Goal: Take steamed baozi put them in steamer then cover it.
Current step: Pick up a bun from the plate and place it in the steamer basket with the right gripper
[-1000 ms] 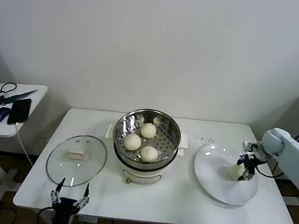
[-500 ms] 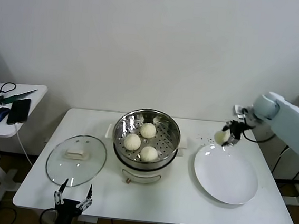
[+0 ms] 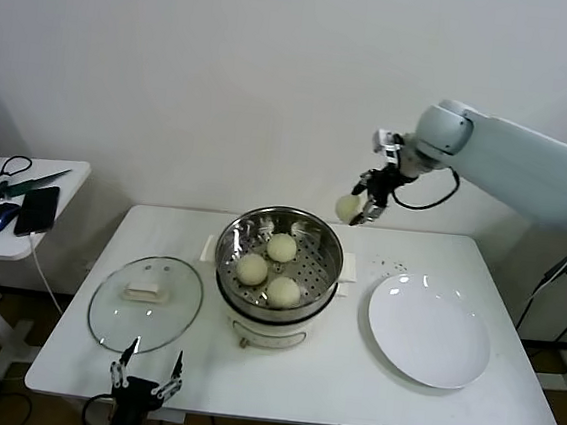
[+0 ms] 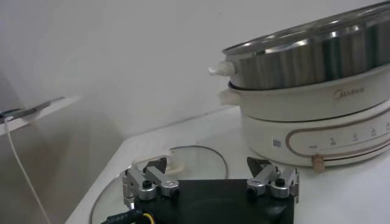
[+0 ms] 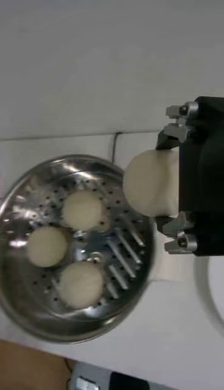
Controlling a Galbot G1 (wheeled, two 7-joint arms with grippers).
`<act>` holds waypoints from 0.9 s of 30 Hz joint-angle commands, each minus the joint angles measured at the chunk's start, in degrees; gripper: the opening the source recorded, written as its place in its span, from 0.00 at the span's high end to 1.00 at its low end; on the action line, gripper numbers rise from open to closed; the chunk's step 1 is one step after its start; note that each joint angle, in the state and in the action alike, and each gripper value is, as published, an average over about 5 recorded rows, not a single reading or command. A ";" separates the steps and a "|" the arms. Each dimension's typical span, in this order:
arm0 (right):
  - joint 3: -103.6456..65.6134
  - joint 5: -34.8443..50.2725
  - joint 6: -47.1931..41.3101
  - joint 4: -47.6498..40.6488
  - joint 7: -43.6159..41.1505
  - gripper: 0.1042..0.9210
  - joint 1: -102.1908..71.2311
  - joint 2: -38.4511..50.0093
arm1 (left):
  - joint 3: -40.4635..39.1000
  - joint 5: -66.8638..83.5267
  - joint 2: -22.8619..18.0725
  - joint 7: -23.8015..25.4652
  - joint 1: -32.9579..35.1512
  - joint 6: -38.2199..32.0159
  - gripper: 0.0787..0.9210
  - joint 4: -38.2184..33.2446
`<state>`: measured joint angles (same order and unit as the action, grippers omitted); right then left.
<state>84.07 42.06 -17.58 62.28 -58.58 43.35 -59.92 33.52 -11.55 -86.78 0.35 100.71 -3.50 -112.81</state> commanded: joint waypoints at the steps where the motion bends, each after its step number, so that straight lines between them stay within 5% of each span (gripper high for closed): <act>1: 11.35 10.58 -2.67 4.90 3.40 0.28 5.07 -10.37 | 0.10 0.04 0.30 0.31 0.01 -0.02 0.12 0.08; 27: 10.38 -1.08 -2.83 0.26 5.38 0.27 -7.25 -12.25 | 0.22 0.08 0.28 0.28 -0.58 0.13 0.12 1.22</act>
<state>94.70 43.21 -20.16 63.81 -53.76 38.98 -71.13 33.74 -11.42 -86.43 0.59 100.08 -3.37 -111.67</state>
